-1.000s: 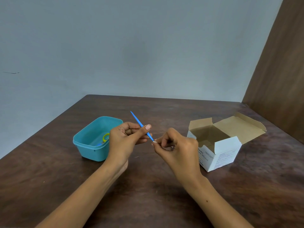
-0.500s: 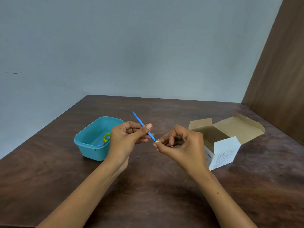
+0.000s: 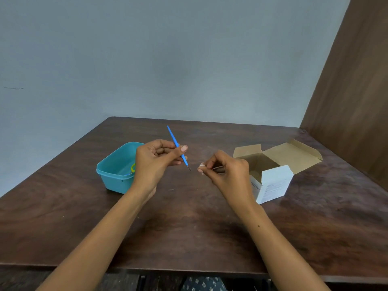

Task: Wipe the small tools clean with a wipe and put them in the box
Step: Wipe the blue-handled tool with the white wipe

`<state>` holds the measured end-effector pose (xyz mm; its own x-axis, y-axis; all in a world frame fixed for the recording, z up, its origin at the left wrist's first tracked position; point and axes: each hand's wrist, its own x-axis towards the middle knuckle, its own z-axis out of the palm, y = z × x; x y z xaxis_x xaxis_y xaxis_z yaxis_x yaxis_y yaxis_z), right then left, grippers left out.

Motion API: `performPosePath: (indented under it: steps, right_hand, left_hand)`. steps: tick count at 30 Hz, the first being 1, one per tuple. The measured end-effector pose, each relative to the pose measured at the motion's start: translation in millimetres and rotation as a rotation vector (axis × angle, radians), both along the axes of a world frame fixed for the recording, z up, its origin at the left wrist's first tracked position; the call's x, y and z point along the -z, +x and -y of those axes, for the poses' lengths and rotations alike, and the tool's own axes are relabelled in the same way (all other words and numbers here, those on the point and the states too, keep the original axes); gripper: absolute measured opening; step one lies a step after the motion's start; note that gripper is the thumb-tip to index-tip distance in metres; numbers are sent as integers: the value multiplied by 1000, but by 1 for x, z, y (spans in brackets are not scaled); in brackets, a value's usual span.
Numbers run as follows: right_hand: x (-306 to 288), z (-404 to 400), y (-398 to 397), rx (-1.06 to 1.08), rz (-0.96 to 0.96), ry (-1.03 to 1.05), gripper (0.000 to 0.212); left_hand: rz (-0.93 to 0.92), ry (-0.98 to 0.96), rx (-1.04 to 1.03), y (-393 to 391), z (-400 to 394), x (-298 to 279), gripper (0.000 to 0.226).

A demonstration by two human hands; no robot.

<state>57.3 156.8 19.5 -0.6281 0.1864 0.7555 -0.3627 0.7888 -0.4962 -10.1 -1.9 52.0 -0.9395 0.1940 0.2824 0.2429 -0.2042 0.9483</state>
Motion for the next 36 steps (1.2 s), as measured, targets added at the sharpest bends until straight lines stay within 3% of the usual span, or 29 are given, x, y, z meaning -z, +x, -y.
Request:
performPosePath:
  steps: [7, 12, 23, 29, 32, 36]
  right_hand:
    - [7, 9, -1, -94, 40, -53, 14]
    - [10, 12, -4, -124, 60, -13, 13]
    - [11, 10, -7, -124, 66, -3, 13]
    - [10, 9, -7, -116, 54, -19, 14]
    - [9, 7, -6, -91, 41, -29, 13]
    - [6, 6, -6, -35, 9, -61, 13]
  left_hand:
    - [-17, -198, 76, -13, 28, -34, 14]
    - [27, -488, 93, -38, 62, -55, 18]
    - [92, -1020, -6, -70, 73, -41, 18]
    - [-80, -1164, -97, -65, 71, -28, 10]
    - [-230, -1215, -242, -57, 69, -25, 13]
    - [-434, -1143, -450, -33, 52, -27, 18]
